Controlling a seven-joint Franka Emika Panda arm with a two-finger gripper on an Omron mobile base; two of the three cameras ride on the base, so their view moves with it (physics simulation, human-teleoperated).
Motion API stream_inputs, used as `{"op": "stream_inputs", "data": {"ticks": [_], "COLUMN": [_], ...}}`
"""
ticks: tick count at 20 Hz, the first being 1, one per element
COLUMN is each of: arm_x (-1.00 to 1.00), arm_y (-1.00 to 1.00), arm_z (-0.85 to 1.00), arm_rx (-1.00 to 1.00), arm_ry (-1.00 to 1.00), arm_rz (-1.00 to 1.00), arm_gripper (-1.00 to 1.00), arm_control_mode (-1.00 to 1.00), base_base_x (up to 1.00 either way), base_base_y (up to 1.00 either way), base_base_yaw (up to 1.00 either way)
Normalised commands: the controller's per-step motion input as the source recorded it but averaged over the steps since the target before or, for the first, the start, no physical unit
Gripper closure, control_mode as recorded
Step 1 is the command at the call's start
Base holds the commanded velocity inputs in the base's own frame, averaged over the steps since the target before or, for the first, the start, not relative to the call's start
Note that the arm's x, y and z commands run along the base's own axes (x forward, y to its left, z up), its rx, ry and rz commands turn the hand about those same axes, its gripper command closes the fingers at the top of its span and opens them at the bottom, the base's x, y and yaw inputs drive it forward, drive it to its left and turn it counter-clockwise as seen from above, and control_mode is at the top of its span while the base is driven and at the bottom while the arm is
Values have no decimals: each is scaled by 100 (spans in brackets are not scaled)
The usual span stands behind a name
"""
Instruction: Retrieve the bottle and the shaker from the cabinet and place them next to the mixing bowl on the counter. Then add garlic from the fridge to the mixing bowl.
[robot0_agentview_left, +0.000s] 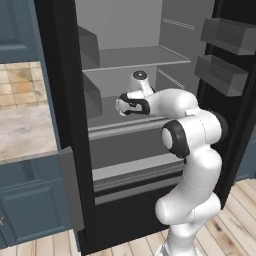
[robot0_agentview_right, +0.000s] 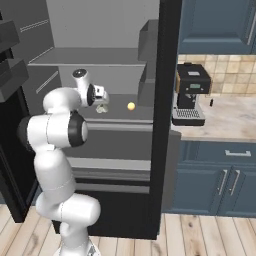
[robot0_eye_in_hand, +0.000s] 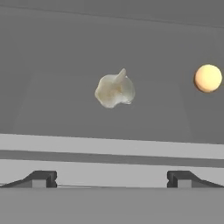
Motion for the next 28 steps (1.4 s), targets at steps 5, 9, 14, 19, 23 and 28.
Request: {"op": "stream_inputs", "data": {"ticks": [5,9,14,19,23,28], "arm_x": [34,41,41,43,45,45], "arm_y": [4,3,2,0,0,0], "arm_z": [-31,-20,-14,-20,-14,-10], "arm_rx": [0,0,0,-1,0,0], "arm_ry": [2,0,1,0,1,6], "arm_rz": [0,0,0,0,0,0], "arm_gripper": [-100,-100,-100,-100,-100,-100], "arm_control_mode": [-100,-100,-100,-100,-100,-100], "base_base_x": [0,0,0,0,0,0], "base_base_y": [0,0,0,0,0,0], "base_base_yaw": [0,0,0,0,0,0]}}
